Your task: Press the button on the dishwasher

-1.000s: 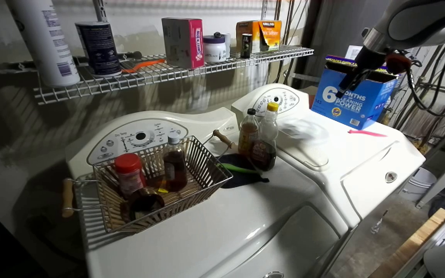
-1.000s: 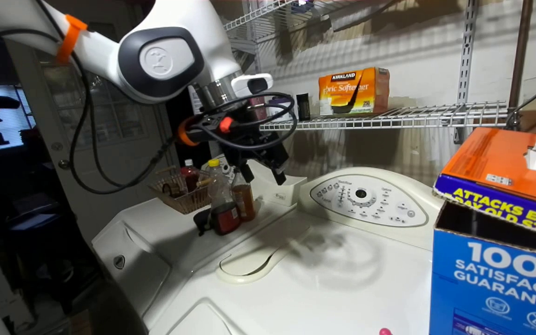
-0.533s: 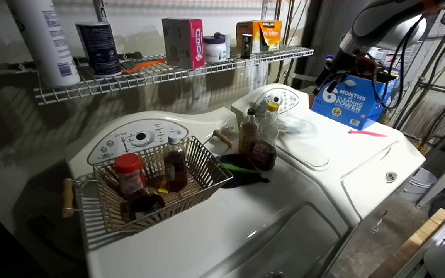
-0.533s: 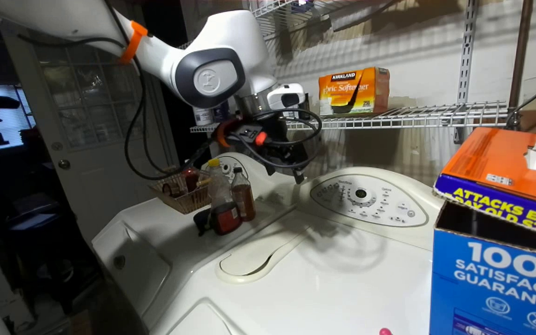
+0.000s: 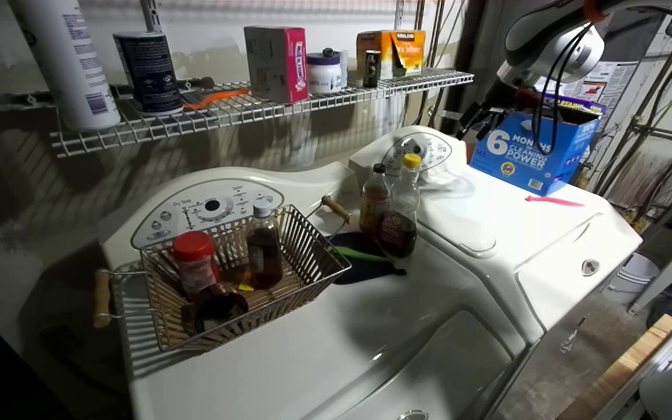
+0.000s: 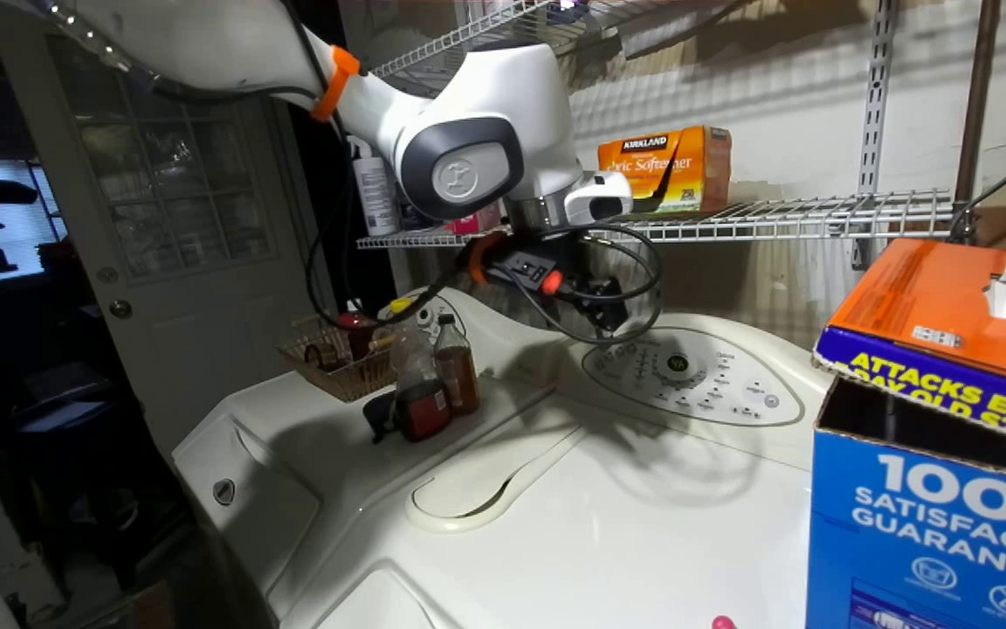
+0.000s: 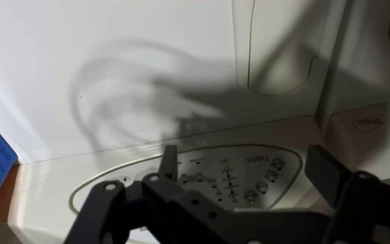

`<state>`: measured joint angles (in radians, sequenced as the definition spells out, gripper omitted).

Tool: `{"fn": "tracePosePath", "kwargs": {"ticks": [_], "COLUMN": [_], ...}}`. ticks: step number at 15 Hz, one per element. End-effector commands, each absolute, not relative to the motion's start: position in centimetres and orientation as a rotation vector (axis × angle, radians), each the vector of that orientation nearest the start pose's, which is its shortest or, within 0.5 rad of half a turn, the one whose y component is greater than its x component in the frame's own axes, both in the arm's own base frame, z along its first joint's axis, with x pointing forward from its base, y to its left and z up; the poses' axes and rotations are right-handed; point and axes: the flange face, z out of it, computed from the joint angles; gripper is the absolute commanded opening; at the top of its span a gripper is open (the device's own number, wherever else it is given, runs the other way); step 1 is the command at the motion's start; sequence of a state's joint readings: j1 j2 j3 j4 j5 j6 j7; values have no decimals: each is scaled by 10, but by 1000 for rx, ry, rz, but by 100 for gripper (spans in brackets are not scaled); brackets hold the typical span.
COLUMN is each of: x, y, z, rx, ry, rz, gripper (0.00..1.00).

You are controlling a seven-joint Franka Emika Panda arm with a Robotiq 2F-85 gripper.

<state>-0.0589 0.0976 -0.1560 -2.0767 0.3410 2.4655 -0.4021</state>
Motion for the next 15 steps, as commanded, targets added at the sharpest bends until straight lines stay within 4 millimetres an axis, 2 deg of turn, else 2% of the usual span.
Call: {"fn": "tracePosePath", "kwargs": {"ticks": [1, 10, 12, 13, 14, 15], "x": [604, 647, 658, 640, 645, 649], "y": [-141, -165, -166, -161, -161, -162], "z": [400, 378, 375, 379, 376, 375], "rx": [-2982, -3045, -3055, -3042, -3044, -3045], "ry": [-21, -148, -195, -132, -145, -153], "rz": [-546, -616, -646, -609, -617, -622], "gripper": [66, 4, 0, 7, 1, 1]}}
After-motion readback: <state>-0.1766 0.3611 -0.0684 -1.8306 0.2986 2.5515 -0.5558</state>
